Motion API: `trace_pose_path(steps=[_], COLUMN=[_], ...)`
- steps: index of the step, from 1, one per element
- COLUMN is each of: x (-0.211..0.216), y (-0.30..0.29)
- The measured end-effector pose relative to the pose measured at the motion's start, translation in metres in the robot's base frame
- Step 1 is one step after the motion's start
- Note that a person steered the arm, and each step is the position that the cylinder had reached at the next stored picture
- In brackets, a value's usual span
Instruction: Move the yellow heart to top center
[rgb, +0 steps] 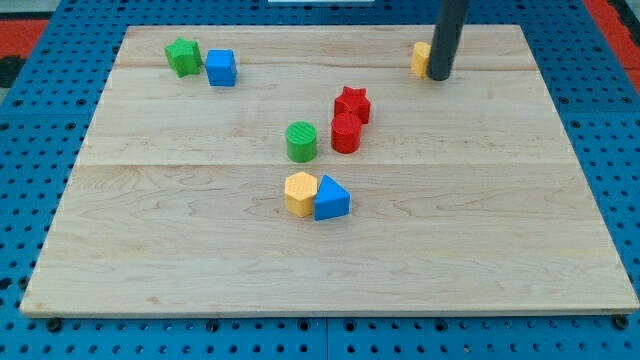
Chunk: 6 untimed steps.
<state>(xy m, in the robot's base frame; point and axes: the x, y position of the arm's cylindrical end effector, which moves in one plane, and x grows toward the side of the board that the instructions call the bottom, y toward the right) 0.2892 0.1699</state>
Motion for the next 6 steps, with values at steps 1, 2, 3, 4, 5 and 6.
trace_pose_path(steps=[1,2,3,4,5,6], x=[-0.011,-0.015,-0.023,-0.034,-0.056,-0.053], y=[0.035,-0.031,-0.072,-0.013,-0.032,-0.095])
